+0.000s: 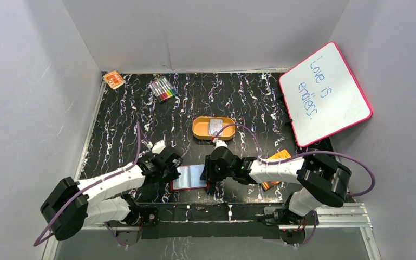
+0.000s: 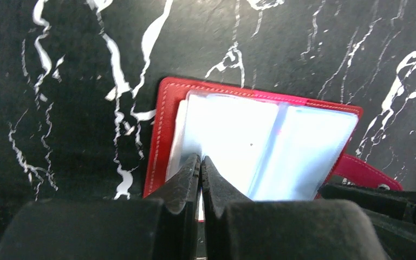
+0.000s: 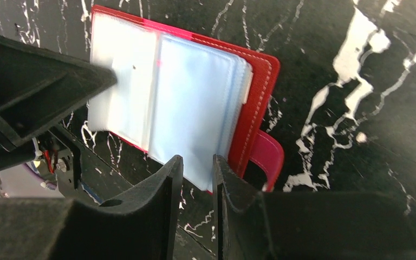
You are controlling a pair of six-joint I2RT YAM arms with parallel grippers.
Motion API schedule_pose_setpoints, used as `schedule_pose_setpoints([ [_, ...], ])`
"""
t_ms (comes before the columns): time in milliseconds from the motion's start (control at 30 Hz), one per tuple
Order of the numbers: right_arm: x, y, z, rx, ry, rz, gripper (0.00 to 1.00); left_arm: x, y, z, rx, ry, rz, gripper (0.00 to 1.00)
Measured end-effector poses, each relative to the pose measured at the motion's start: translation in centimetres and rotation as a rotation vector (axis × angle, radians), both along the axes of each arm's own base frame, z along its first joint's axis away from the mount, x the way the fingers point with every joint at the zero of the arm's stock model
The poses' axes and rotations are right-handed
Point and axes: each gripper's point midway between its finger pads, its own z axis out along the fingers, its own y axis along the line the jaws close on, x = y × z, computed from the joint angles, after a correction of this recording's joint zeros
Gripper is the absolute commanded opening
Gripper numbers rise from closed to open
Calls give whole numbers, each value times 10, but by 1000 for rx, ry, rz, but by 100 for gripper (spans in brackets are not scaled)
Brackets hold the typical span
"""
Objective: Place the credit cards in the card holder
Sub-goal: Open the card holder at the center of the board.
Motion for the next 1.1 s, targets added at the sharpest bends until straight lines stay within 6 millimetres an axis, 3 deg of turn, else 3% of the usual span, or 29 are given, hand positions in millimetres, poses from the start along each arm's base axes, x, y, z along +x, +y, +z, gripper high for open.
schedule_pose_setpoints([
  [100,-2,-7,1,-9,1,-12,39,6,-5,0,17,0,-16,0],
  [133,-2,-9,1,-12,1,-17,41,7,-6,0,24,1,-21,4],
  [267,-3,-15,5,-18,-1,-28,44,9,-5,0,47,-1,-31,33],
  [367,-3,-17,12,-11,-9,-31,46,9,-1,5,49,-13,-31,47],
  [533,-3,-22,17,-21,-24,-30,47,5,5,22,32,-40,-26,54],
  [733,-1,-25,23,-48,-47,-12,48,11,-2,56,-33,-110,-42,48],
  [867,7,-22,36,-31,-70,-17,48,16,-22,63,-112,-139,-102,31],
  [967,22,-24,47,-17,-86,-51,50,17,-34,48,-122,-108,-131,16],
  [1100,47,-35,60,-23,-108,-129,54,8,-24,12,-46,-22,-119,11],
])
